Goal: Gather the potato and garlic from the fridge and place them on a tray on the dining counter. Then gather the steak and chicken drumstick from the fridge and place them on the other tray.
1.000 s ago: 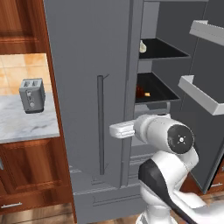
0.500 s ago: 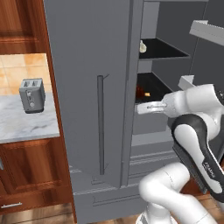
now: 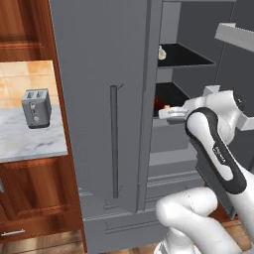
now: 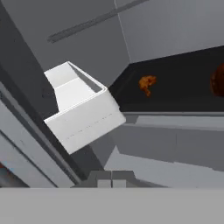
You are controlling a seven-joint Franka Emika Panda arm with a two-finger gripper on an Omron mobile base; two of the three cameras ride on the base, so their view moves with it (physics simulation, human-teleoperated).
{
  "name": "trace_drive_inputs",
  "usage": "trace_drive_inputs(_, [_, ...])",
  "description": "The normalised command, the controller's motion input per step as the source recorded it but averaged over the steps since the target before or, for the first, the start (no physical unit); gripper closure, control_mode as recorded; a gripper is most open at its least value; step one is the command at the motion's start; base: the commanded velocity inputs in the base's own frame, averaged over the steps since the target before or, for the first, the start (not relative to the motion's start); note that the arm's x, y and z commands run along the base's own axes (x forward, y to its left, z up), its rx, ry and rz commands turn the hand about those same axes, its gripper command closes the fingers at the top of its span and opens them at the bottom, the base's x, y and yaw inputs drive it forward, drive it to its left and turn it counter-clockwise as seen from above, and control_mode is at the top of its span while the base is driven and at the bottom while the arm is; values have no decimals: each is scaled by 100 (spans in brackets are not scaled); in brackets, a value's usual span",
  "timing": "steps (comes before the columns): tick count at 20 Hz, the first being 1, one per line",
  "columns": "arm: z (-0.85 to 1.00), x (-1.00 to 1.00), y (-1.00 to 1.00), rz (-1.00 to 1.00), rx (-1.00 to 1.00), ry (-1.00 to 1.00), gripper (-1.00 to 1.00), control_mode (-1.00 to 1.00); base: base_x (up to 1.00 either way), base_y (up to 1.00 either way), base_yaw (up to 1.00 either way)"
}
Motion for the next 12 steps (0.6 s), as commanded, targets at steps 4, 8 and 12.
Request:
trace_drive_inputs(4, [-16,100,-23,2,0,8,100,-100,0,0,0])
trace_drive_inputs(8, [-12,90,-12,2,0,13,100,-100,0,0,0])
trace_drive_inputs(12, [-3,61,0,0,0,8,100,-100,0,0,0])
